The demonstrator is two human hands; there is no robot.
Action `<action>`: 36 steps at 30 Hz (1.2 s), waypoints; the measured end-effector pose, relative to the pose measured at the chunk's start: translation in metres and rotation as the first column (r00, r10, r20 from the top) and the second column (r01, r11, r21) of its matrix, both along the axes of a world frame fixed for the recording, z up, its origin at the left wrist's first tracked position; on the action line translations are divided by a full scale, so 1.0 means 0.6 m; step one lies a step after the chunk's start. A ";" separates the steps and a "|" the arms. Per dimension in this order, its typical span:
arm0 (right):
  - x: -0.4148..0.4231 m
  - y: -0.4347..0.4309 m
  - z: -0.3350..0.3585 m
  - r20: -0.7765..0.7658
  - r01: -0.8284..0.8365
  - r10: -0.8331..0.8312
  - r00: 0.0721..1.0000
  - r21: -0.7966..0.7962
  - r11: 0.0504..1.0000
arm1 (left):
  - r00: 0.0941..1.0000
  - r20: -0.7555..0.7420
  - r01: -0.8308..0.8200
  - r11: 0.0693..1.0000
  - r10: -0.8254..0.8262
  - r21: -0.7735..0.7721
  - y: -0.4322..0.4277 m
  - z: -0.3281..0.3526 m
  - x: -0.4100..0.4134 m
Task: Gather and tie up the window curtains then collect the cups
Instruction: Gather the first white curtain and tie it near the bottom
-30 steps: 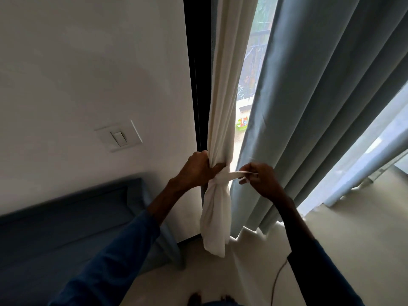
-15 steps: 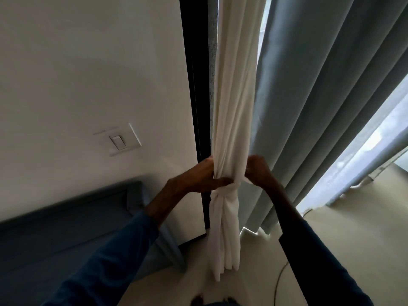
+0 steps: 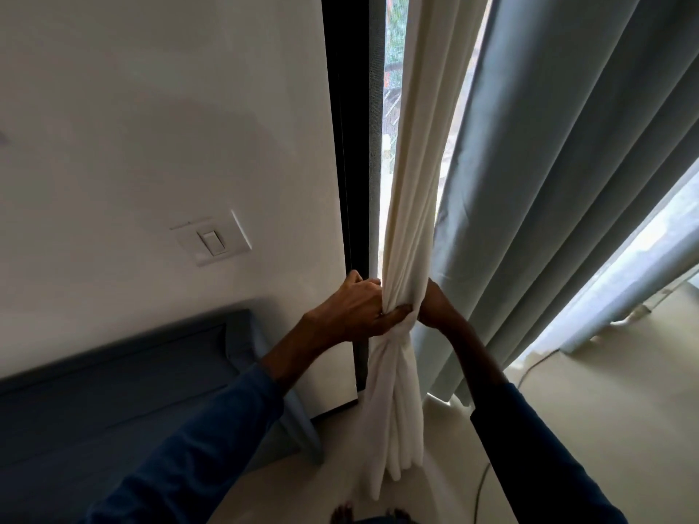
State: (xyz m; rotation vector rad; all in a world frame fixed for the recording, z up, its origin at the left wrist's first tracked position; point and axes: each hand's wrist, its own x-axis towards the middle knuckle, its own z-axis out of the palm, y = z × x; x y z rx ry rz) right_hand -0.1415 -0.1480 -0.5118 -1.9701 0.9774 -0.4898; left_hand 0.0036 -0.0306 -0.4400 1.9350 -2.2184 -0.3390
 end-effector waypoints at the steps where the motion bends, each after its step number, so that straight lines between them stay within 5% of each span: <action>1: -0.008 0.000 0.004 -0.015 0.008 -0.008 1.000 -0.016 1.000 | 0.999 -0.026 -0.029 0.999 0.029 0.034 -0.002 -0.002 0.000; 6: -0.036 0.033 0.013 0.139 0.148 -0.145 0.980 -0.010 0.989 | 0.946 -0.270 -0.116 0.964 0.181 0.239 -0.008 -0.017 0.001; 12: -0.054 0.104 -0.002 0.351 0.414 -0.388 0.852 0.001 0.910 | 0.742 -0.574 -0.243 0.937 0.346 0.250 -0.026 -0.041 -0.013; 16: -0.051 0.143 -0.005 0.250 0.296 -0.283 0.926 -0.016 0.955 | 0.736 -0.565 -0.309 0.927 0.373 0.211 -0.043 -0.048 -0.029; 29: -0.006 0.191 -0.015 0.191 0.424 -0.419 0.888 0.015 0.906 | 0.731 -0.535 -0.435 0.893 0.424 0.114 -0.055 -0.055 -0.041; 33: -0.025 0.164 0.015 0.191 0.351 -0.317 0.929 -0.184 0.918 | 0.747 -0.484 -0.423 0.887 0.456 0.184 -0.051 -0.046 -0.012; 36: -0.038 0.143 0.056 0.187 0.231 -0.185 0.965 -0.268 0.935 | 0.779 -0.473 -0.464 0.886 0.412 0.008 -0.051 -0.027 0.002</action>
